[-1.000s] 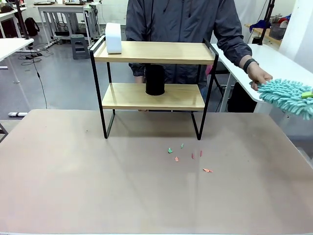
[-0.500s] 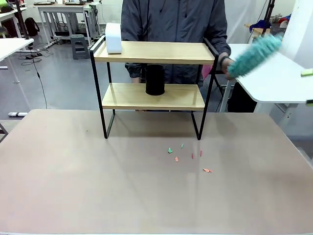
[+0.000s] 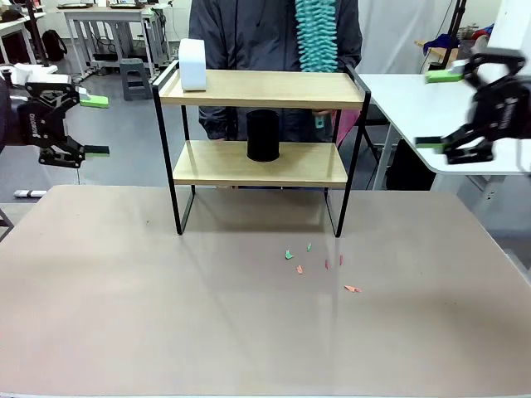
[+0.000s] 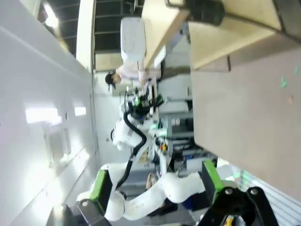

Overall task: Clean the shelf.
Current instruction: Hand the Duster back to the human.

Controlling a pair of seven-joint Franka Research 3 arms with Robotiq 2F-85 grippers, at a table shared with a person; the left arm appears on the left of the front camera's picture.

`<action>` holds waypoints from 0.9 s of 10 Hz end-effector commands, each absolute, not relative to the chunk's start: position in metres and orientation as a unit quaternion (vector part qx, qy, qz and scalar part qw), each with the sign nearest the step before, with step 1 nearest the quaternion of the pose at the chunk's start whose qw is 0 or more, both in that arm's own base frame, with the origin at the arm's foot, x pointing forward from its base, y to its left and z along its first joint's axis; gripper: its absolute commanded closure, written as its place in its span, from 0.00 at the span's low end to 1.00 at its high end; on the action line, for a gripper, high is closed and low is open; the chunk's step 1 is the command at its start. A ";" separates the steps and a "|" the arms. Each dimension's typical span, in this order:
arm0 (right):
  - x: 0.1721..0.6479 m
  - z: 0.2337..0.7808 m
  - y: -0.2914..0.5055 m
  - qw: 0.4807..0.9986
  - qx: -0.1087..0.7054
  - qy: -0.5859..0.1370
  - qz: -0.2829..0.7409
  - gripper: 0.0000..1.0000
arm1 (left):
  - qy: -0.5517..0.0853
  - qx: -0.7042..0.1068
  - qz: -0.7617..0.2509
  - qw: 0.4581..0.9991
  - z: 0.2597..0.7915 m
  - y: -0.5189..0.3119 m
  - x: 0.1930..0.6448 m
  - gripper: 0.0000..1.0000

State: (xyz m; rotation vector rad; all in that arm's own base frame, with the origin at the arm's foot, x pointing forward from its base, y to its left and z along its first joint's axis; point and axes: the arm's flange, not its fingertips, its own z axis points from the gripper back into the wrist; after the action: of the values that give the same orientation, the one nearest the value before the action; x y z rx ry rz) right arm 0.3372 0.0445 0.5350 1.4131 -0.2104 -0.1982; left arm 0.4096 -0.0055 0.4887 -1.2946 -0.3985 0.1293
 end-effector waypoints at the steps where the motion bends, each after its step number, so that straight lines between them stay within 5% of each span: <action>1: 0.331 0.546 0.021 0.754 0.635 -0.131 -0.102 0.00 | -0.206 -0.591 0.054 0.778 0.495 0.000 0.405 0.00; 9: 0.331 0.546 0.021 0.754 0.635 -0.131 -0.102 0.00 | -0.206 -0.591 0.054 0.778 0.495 0.000 0.405 0.00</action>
State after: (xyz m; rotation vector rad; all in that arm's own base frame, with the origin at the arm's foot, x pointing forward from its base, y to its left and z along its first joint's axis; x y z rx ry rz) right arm 0.3321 0.0200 0.5460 1.3913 -0.2935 -0.2282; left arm 0.4072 0.0006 0.4968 -1.2863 -0.4311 0.1283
